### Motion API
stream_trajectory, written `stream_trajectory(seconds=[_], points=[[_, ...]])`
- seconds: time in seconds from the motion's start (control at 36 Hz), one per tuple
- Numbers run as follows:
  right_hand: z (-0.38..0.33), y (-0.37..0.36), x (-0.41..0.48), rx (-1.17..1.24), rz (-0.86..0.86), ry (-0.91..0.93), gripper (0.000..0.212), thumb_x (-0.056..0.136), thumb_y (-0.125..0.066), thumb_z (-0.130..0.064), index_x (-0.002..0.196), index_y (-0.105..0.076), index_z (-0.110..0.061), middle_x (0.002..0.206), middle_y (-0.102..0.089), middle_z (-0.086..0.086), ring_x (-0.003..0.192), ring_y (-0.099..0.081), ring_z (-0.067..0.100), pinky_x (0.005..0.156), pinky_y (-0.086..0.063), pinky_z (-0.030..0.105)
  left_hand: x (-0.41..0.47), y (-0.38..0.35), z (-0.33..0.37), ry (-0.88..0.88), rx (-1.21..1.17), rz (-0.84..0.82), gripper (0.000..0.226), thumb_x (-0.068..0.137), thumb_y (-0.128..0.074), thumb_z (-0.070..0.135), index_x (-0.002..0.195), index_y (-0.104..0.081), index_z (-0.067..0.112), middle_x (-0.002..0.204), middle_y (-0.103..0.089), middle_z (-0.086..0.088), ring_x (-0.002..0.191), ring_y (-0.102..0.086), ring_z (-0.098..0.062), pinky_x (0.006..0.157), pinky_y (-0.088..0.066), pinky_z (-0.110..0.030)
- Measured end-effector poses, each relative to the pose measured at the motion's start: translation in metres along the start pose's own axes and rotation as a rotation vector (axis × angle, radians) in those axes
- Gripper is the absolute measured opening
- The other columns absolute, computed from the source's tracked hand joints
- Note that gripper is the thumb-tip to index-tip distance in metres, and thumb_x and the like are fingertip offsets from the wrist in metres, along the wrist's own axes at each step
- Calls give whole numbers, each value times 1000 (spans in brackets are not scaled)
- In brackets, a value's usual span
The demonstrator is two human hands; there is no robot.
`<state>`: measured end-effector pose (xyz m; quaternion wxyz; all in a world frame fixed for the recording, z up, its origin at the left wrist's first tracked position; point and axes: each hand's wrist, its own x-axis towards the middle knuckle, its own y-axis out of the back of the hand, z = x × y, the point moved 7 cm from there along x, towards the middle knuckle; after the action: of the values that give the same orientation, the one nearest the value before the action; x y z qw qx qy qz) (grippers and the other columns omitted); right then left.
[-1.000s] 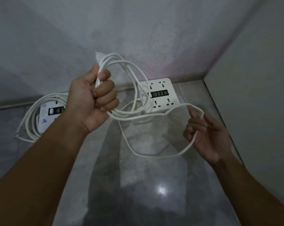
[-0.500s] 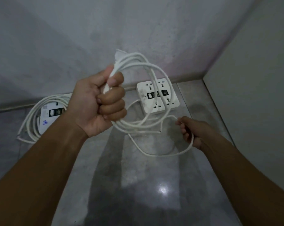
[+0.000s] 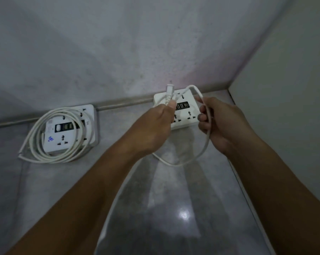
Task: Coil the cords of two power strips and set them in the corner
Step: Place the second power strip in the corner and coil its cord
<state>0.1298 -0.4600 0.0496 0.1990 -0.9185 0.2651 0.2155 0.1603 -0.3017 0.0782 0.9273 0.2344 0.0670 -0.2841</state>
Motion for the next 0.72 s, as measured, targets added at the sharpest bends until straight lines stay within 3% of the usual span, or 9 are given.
stream_trajectory(seconds=[0.08,0.14,0.19,0.25,0.31,0.42,0.53,0.61,0.72], points=[[-13,-11,-13,-115,-70,103,19,97,-59,-11,107,-75,-5,72,-56,-1,56,-49,9,46,-43,21,2,-7,2,1,-50,39,52,101,-22,59,89,-54,20,79,-52,-18,71,-48,-36,64,-46,-49],[-20,-18,-21,-258,-100,215,21,99,-58,-9,102,-78,-15,67,-63,-6,57,-52,9,50,-47,23,6,-10,3,13,-140,36,59,101,-20,60,99,-58,15,74,-59,-13,76,-62,-22,63,-50,-45],[-28,-22,-31,-391,-104,359,21,98,-62,-9,101,-80,-20,63,-68,-7,55,-56,9,50,-48,23,9,-11,9,-7,-244,36,63,103,-14,57,80,-57,17,45,-51,3,40,-50,-5,49,-38,-28],[-35,-26,-40,-484,-112,495,17,95,-68,-10,104,-80,-17,65,-73,-5,53,-63,11,49,-51,25,11,-11,11,5,-316,33,65,101,-10,59,69,-55,26,43,-45,14,38,-38,1,46,-32,-21],[-38,-30,-48,-520,-145,585,15,91,-73,-10,104,-80,-16,71,-76,-2,56,-69,14,49,-55,28,13,-10,9,30,-351,31,73,99,-10,63,82,-67,21,54,-49,11,41,-39,0,45,-34,-20],[-33,-38,-54,-591,-210,663,22,87,-78,-12,108,-79,-20,86,-79,-6,65,-74,14,53,-57,25,20,-3,-2,53,-355,95,63,101,-25,59,115,-59,9,79,-58,-10,51,-45,-10,48,-37,-25],[-20,-39,-55,-550,-240,596,35,82,-83,-10,108,-67,-27,93,-67,-1,67,-74,26,59,-62,35,20,6,-9,69,-530,185,40,106,-33,42,95,-58,12,78,-61,-6,61,-50,-18,61,-42,-35],[-1,-39,-57,-465,-296,508,48,81,-80,-1,104,-47,-27,99,-59,8,66,-72,39,56,-62,44,20,10,-10,70,-718,194,46,107,-33,39,77,-60,17,76,-62,-8,61,-55,-22,66,-47,-39],[28,-40,-56,-545,-371,422,51,82,-78,-1,109,-41,-23,95,-61,9,65,-72,34,55,-62,39,22,15,-10,27,-1114,147,33,107,-34,33,85,-50,14,64,-55,-1,60,-55,-18,72,-52,-36]])
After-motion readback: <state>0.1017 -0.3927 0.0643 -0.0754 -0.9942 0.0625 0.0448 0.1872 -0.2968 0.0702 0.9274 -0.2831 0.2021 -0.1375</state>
